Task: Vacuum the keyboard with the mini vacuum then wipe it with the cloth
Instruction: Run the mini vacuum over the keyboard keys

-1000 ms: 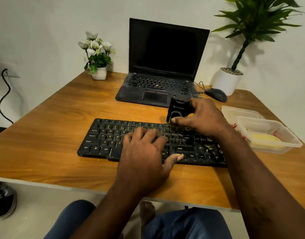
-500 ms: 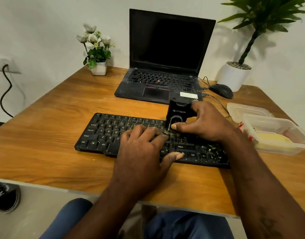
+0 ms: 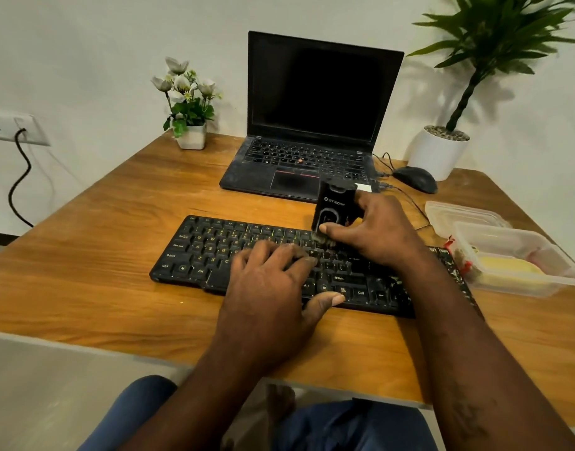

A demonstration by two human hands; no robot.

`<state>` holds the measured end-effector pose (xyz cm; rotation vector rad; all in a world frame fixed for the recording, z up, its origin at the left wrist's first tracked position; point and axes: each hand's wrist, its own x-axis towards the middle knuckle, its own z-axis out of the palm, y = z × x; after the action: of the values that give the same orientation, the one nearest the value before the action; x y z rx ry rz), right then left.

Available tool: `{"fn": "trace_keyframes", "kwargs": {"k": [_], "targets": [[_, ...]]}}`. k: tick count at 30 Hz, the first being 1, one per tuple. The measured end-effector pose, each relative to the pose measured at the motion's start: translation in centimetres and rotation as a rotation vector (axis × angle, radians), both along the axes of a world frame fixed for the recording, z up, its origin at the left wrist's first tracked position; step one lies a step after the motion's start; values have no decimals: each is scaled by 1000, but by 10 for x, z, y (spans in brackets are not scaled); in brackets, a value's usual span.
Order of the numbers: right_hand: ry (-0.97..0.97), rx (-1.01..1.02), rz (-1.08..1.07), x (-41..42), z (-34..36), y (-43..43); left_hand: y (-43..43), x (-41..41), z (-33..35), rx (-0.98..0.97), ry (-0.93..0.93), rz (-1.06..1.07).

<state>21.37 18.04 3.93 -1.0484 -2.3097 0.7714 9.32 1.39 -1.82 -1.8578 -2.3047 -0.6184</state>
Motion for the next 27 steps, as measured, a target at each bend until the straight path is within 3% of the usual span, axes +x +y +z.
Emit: {"fn": "trace_keyframes", "kwargs": {"k": [3,8,14,17,21,27], "targets": [[8,101,-90,2,1,3,-1,1,0,-4,-2,5],[28,-81,147,4,1,-10,-1,1,1,-16,6,9],[51,143,-21,1,0,-1,-1,1,1,-13,-4,2],[117,96,69,7,0,-3,-1,1,0,-17,0,-2],[19,105,270,4,-1,-8,0,1,1,-8,-12,1],[30,-51,268,38,6,11,-1,1,0,23,-8,11]]}}
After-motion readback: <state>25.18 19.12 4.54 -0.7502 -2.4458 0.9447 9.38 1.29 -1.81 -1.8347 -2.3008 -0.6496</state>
